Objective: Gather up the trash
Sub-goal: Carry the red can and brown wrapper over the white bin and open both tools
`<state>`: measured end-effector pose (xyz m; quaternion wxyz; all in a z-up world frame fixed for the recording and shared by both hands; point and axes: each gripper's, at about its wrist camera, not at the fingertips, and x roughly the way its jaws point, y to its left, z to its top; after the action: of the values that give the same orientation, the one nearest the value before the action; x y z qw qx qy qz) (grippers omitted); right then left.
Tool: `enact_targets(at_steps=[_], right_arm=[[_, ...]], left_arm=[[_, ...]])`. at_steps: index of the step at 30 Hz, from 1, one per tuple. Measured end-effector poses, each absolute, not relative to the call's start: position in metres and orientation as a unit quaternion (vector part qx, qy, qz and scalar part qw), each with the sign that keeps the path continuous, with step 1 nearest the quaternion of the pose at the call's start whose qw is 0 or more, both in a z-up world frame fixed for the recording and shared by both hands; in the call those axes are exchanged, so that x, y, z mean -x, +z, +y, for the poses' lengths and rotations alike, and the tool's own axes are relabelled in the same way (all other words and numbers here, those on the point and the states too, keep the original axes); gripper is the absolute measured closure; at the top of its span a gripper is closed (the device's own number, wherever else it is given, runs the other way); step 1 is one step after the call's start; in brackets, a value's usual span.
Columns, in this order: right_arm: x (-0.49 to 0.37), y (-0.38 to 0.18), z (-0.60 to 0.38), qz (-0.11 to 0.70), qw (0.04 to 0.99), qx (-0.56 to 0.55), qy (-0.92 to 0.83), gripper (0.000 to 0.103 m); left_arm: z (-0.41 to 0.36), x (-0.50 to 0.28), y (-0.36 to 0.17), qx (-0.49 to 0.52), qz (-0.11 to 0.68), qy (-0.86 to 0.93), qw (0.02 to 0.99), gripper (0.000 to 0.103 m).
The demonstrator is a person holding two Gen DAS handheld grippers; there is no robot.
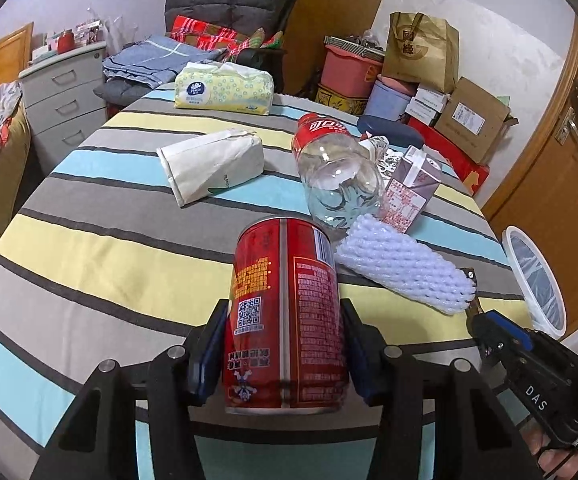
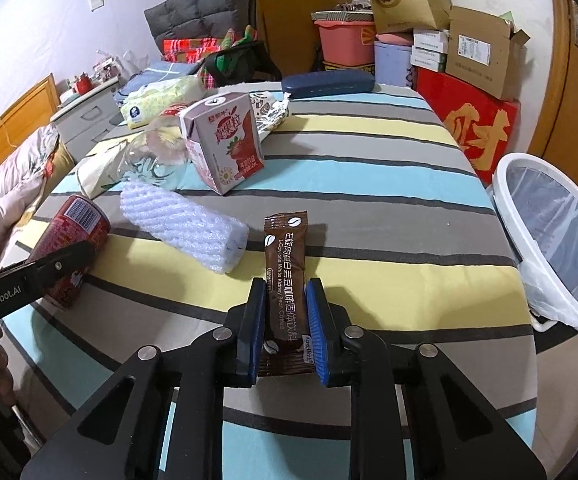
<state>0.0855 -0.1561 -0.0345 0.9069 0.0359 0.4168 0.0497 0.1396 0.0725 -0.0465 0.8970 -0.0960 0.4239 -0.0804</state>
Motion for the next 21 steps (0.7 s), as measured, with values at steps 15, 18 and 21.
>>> enact_targets(at_steps=[15, 18, 21], right_arm=[[-0.076, -0.017, -0.177, 0.389, 0.918, -0.058, 0.051, 0.082], [-0.073, -0.012, -0.183, 0.381, 0.921, -0.062, 0.05, 0.082], [-0.069, -0.007, -0.192, 0.372, 0.924, -0.07, 0.048, 0.082]], left_arm=[[0.047, -0.121, -0.013, 0.08, 0.394, -0.101, 0.91, 0.051], [0.035, -0.117, -0.004, 0.075, 0.387, -0.114, 0.912, 0.051], [0.022, -0.114, 0.004, 0.068, 0.382, -0.124, 0.913, 0.051]])
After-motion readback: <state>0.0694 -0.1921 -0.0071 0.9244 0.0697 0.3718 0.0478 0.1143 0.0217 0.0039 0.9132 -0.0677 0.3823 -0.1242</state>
